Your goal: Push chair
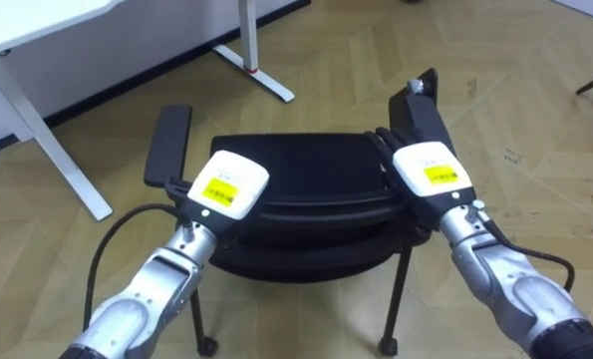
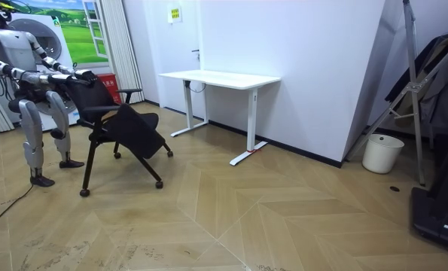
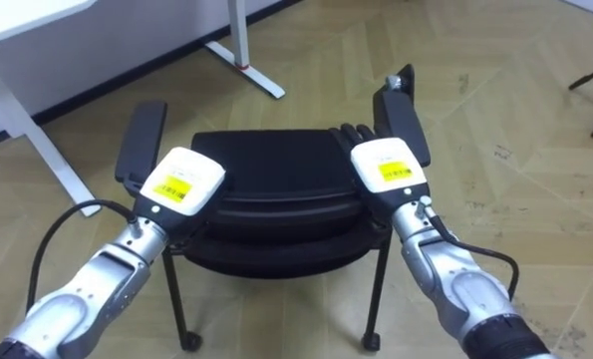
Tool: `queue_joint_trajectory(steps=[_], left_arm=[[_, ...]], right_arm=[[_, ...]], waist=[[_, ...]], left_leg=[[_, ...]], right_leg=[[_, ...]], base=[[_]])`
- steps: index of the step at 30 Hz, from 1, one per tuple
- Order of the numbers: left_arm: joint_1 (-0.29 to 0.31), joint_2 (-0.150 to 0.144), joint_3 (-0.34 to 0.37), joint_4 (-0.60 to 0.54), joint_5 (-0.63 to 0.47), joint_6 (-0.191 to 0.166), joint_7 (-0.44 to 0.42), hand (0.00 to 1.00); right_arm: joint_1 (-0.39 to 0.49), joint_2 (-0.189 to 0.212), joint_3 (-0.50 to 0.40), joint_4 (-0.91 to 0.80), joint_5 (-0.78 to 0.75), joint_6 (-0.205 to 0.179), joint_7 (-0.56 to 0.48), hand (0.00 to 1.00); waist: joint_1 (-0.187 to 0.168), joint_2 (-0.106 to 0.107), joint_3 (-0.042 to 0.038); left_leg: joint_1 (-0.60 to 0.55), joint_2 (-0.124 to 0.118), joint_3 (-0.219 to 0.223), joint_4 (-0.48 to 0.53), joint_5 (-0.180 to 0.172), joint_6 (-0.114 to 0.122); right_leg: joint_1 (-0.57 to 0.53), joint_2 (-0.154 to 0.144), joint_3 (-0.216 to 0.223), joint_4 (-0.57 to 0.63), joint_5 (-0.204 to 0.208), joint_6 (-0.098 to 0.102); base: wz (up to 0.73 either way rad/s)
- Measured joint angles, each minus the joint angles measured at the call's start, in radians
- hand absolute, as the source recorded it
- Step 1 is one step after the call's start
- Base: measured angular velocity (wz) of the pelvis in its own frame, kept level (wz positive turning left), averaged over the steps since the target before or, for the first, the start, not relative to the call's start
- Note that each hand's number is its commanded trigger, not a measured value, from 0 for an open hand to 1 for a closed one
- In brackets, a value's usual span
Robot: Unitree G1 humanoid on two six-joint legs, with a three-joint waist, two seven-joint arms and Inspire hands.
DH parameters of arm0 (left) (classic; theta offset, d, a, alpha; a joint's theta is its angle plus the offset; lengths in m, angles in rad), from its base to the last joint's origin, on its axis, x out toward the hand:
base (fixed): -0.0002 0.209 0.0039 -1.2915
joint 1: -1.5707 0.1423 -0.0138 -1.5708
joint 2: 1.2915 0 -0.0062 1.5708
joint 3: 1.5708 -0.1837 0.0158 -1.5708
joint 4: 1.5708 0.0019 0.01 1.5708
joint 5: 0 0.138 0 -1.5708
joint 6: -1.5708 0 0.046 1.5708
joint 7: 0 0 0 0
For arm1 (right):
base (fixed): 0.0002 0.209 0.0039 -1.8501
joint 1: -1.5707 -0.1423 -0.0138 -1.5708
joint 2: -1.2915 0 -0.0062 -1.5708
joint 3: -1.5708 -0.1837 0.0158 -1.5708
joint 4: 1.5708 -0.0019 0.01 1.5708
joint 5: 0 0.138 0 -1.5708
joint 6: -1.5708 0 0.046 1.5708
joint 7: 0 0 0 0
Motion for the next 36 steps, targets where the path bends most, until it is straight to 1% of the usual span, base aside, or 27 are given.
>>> queue_joint_trajectory(steps=[2,5,7,10,12,15,17,23,24,25,26,27,28,29,32,36], left_arm=[[0.0,-0.001,0.012,0.0,0.001,-0.013,-0.003,1.0],[0.0,-0.002,0.017,0.0,0.0,-0.023,-0.003,1.0],[0.0,-0.001,0.017,0.0,-0.001,-0.025,-0.001,1.0],[0.0,-0.001,0.017,0.003,0.0,-0.027,-0.001,1.0],[-0.001,-0.001,0.017,0.003,0.0,-0.027,-0.001,1.0],[-0.001,-0.003,0.018,0.005,-0.001,-0.028,-0.001,1.0],[-0.003,-0.004,0.018,0.007,0.0,-0.029,-0.001,1.0],[-0.007,-0.003,0.018,0.008,0.0,-0.031,-0.001,1.0],[-0.008,-0.003,0.018,0.008,0.0,-0.031,-0.001,1.0],[-0.011,-0.004,0.017,0.011,0.0,-0.032,-0.001,1.0],[-0.016,-0.005,0.015,0.016,0.0,-0.033,-0.001,1.0],[-0.018,-0.006,0.014,0.019,0.0,-0.033,0.0,1.0],[-0.022,-0.009,0.013,0.025,0.0,-0.033,-0.001,1.0],[-0.025,-0.014,0.013,0.028,0.0,-0.032,-0.001,1.0],[-0.028,-0.017,0.013,0.033,-0.002,-0.029,-0.001,1.0],[-0.029,-0.017,0.013,0.04,-0.009,-0.029,-0.001,1.0]], right_arm=[[0.002,0.0,-0.01,-0.004,-0.01,-0.008,-0.003,0.0],[0.003,0.0,-0.017,-0.001,-0.043,-0.015,-0.019,0.0],[0.005,0.0,-0.017,-0.001,-0.065,-0.015,-0.026,0.0],[0.006,0.0,-0.017,-0.002,-0.069,-0.015,-0.026,0.0],[0.006,0.001,-0.016,-0.004,-0.069,-0.015,-0.025,0.0],[0.013,0.006,-0.017,-0.02,-0.08,0.001,-0.016,0.0],[0.018,0.005,-0.016,-0.035,-0.08,0.013,-0.001,0.0],[0.022,0.005,-0.015,-0.043,-0.081,0.025,0.009,0.0],[0.022,0.006,-0.013,-0.044,-0.081,0.029,0.009,0.03],[0.022,0.006,-0.009,-0.044,-0.081,0.034,0.01,0.16],[0.022,0.006,-0.003,-0.044,-0.081,0.04,0.01,0.5],[0.022,0.006,0.001,-0.042,-0.081,0.044,0.009,0.55],[0.022,0.006,0.004,-0.042,-0.081,0.052,0.009,0.66],[0.022,0.006,0.004,-0.043,-0.081,0.058,0.009,1.0],[0.02,0.006,0.011,-0.047,-0.081,0.074,0.009,1.0],[0.02,0.006,0.022,-0.045,-0.081,0.085,0.008,1.0]], waist=[[-0.001,0.001,0.0008],[-0.002,0.002,0.0016],[-0.002,0.002,0.0017],[0.0,0.002,0.0018],[0.0,0.002,0.0022],[0.0,0.002,0.0022],[0.001,0.001,0.0023],[0.002,-0.003,0.0051],[0.002,-0.003,0.0053],[0.002,-0.004,0.006],[0.005,-0.006,0.0068],[0.005,-0.006,0.0072],[0.004,-0.006,0.0075],[0.005,-0.004,0.0089],[0.005,0.001,0.0102],[0.004,0.008,0.0064]], left_leg=[[-0.003,-0.006,0.001,0.0,0.0,0.0],[-0.004,-0.009,0.0,0.0,0.0,0.0],[-0.004,-0.01,-0.001,0.0,0.0,0.0],[-0.003,-0.011,0.001,0.0,0.0,0.0],[-0.004,-0.012,0.003,0.0,0.0,0.0],[-0.004,-0.012,0.005,0.0,0.0,0.0],[-0.004,-0.012,0.005,0.0,0.0,0.0],[-0.005,-0.012,0.009,-0.001,0.0,0.0],[-0.006,-0.012,0.009,-0.001,0.0,0.0],[-0.006,-0.012,0.01,-0.001,0.0,0.0],[-0.006,-0.012,0.01,0.0,0.0,0.0],[-0.005,-0.012,0.011,0.0,0.0,0.0],[-0.005,-0.012,0.011,0.001,0.0,0.0],[-0.007,-0.012,0.011,0.002,0.0,0.0],[-0.01,-0.012,0.012,0.005,0.0,0.0],[-0.01,-0.013,0.01,0.006,0.0,0.0]], right_leg=[[0.009,-0.002,0.0,-0.024,0.0,0.0],[0.016,-0.003,0.002,-0.037,0.0,0.0],[0.017,-0.003,0.007,-0.038,0.0,0.0],[0.017,-0.003,0.029,-0.04,0.0,0.0],[0.017,-0.004,0.03,-0.043,0.0,0.0],[0.017,-0.003,0.037,-0.043,0.0,0.0],[0.017,-0.003,0.054,-0.043,0.0,0.0],[0.016,-0.003,0.054,-0.042,0.0,0.0],[0.016,-0.003,0.054,-0.042,0.0,0.0],[0.016,-0.003,0.054,-0.042,0.0,0.0],[0.015,-0.003,0.053,-0.043,0.0,0.0],[0.015,-0.003,0.053,-0.043,0.0,0.0],[0.015,-0.003,0.054,-0.043,0.0,0.0],[0.015,-0.003,0.054,-0.043,0.0,0.0],[0.013,-0.003,0.051,-0.043,0.0,0.0],[0.015,-0.003,0.047,-0.043,0.0,0.0]], base=[[0.0],[0.0],[0.0],[0.0],[0.0],[0.0],[0.0],[0.0],[0.0],[0.0],[0.0],[0.0],[0.0],[0.0],[0.0],[0.01]])
